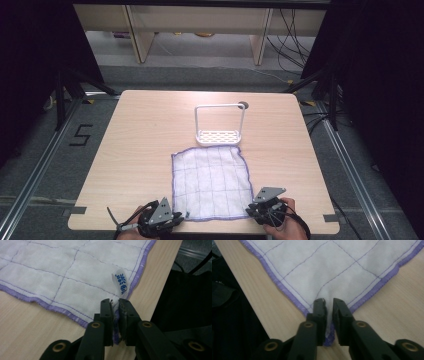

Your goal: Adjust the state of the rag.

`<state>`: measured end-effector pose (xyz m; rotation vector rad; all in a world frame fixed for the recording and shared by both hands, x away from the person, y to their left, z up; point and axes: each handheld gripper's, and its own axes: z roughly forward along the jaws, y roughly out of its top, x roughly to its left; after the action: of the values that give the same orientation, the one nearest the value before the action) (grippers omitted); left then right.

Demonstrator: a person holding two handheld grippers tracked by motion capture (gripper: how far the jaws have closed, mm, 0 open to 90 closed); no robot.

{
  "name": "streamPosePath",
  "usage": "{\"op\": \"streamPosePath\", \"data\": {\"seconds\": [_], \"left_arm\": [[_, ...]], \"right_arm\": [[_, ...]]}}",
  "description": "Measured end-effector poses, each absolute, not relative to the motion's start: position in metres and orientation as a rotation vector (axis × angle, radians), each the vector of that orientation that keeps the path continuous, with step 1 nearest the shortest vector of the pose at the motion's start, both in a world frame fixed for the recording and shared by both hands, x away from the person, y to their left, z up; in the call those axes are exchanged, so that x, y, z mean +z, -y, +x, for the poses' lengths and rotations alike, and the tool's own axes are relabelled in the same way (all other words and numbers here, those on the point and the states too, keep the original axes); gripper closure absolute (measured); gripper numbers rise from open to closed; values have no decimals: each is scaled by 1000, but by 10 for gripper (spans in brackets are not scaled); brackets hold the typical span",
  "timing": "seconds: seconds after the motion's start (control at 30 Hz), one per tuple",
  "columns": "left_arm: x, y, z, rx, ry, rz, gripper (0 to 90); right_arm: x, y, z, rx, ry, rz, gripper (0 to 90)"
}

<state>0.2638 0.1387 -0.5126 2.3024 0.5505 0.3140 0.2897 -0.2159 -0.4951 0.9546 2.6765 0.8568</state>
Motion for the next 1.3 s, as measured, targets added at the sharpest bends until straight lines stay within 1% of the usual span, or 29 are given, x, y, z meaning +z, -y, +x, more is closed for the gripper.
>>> {"op": "streamPosePath", "data": {"seconds": [0.07,0.17,0.2,0.27,0.33,0.37,0.4,0.43,0.47,0.53,0.57,0.6,0.63,0.7,0.73,0.77,0.8,0.83,0.87,0.93,0.97,1.0,1.03,1.07,1.17,1.2,1.3], "left_arm": [[-510,-141,262,304,-544,2301,851],[-509,-143,259,288,-546,2307,856],[-508,-144,258,287,-530,2313,856],[-509,-143,254,265,-534,2310,856],[-508,-142,252,259,-527,2317,842],[-509,-140,249,239,-547,2287,817],[-507,-142,252,238,-524,2298,765],[-506,-142,254,229,-534,2292,695],[-505,-141,253,205,-590,2230,641],[-498,-146,260,223,-632,2181,545],[-498,-146,260,223,-632,2181,528],[-493,-149,266,240,-645,2152,528],[-489,-151,272,267,-681,2116,509],[-485,-154,283,297,-714,2091,486],[-481,-159,296,319,-736,2098,477],[-481,-159,296,319,-736,2098,470],[-480,-160,310,343,-776,2067,462],[-480,-160,310,343,-776,2067,452],[-479,-161,320,369,-794,2069,440],[-478,-165,343,407,-828,2082,420],[-478,-165,343,407,-828,2082,409],[-478,-165,358,435,-867,2057,404],[-478,-165,358,435,-867,2057,403],[-479,-166,368,435,-881,2062,403],[-482,-166,386,447,-909,2069,389],[-484,-166,396,438,-931,2079,383],[-485,-166,406,456,-953,2058,380]], "right_arm": [[-493,215,284,848,-2700,934,863],[-493,214,278,866,-2697,927,863],[-492,213,272,834,-2694,973,863],[-494,213,268,861,-2707,919,861],[-493,213,263,858,-2707,955,851],[-492,214,264,851,-2712,951,834],[-493,215,264,863,-2718,948,793],[-492,216,265,876,-2709,974,705],[-492,217,266,909,-2689,981,651],[-486,219,270,954,-2655,986,548],[-486,219,270,954,-2655,986,548],[-483,222,274,985,-2621,979,523],[-476,225,276,985,-2573,1045,515],[-463,233,291,1002,-2500,1064,480],[-460,236,297,988,-2501,1061,476],[-460,236,297,988,-2501,1061,476],[-453,240,314,1024,-2462,1050,474],[-453,240,314,1024,-2462,1050,474],[-448,241,328,1022,-2444,1074,469],[-445,241,342,1011,-2430,1100,469],[-445,241,342,1011,-2430,1100,469],[-444,241,362,1006,-2409,1120,470],[-444,241,362,1006,-2409,1120,470],[-444,240,368,1009,-2399,1129,470],[-445,237,397,1001,-2393,1158,477],[-449,234,412,992,-2391,1159,480],[-451,230,424,972,-2403,1170,501]]}}
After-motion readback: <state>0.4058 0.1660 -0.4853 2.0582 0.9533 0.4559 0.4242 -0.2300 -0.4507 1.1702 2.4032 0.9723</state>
